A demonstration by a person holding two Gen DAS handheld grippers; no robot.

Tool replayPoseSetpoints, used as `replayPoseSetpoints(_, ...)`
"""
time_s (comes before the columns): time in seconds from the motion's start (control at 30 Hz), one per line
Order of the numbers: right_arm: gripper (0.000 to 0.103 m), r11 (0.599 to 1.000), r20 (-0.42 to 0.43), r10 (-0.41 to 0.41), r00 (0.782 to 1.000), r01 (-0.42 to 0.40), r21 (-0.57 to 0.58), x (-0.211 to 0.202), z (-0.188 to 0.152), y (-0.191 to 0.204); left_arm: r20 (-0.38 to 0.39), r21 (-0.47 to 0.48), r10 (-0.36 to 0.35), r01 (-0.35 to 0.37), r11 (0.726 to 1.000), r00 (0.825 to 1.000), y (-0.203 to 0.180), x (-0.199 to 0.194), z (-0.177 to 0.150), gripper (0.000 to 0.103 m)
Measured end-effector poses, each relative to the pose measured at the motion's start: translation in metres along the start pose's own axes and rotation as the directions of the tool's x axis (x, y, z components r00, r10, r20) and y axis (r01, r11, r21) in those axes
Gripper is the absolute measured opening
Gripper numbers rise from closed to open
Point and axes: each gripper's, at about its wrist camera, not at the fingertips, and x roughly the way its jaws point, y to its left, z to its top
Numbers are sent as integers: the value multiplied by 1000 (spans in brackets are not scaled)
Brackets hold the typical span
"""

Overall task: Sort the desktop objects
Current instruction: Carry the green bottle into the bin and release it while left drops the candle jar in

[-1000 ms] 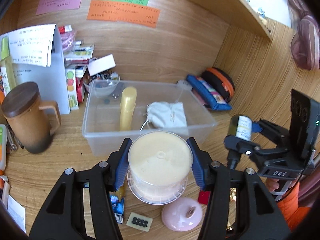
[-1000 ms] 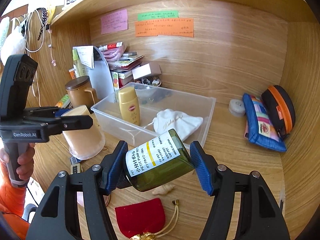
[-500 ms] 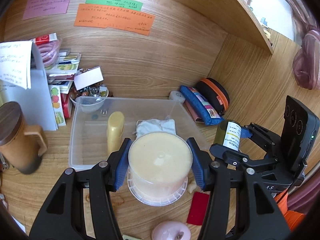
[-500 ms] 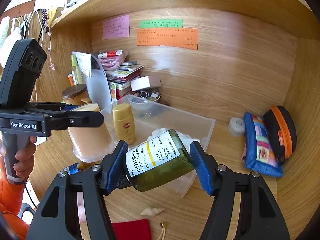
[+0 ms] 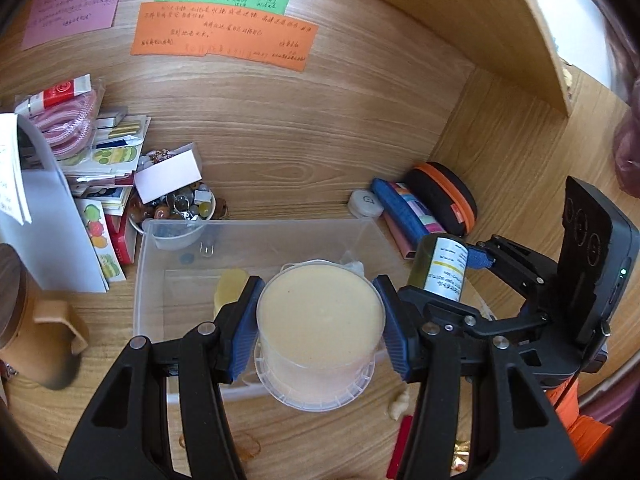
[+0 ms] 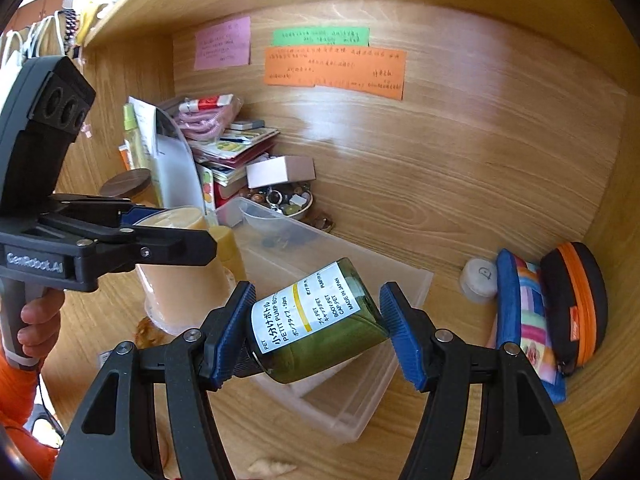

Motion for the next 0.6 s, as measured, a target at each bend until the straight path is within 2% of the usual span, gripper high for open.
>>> replayPoseSetpoints(0.2, 61, 1000, -48, -16, 999, 15, -20, 27, 6, -12, 1, 7, 0, 0, 1000, 1000, 1, 11, 8, 55)
replayPoseSetpoints(0.4, 61, 999, -94, 4, 996, -9, -51, 47, 4, -17, -34, 18, 17, -17, 1000, 999, 2, 33, 9, 55)
replayPoseSetpoints(0.6, 61, 996, -111, 6, 994, -16, -88, 54, 1, -18, -48, 71, 75, -71, 995, 996, -3, 48, 4, 55)
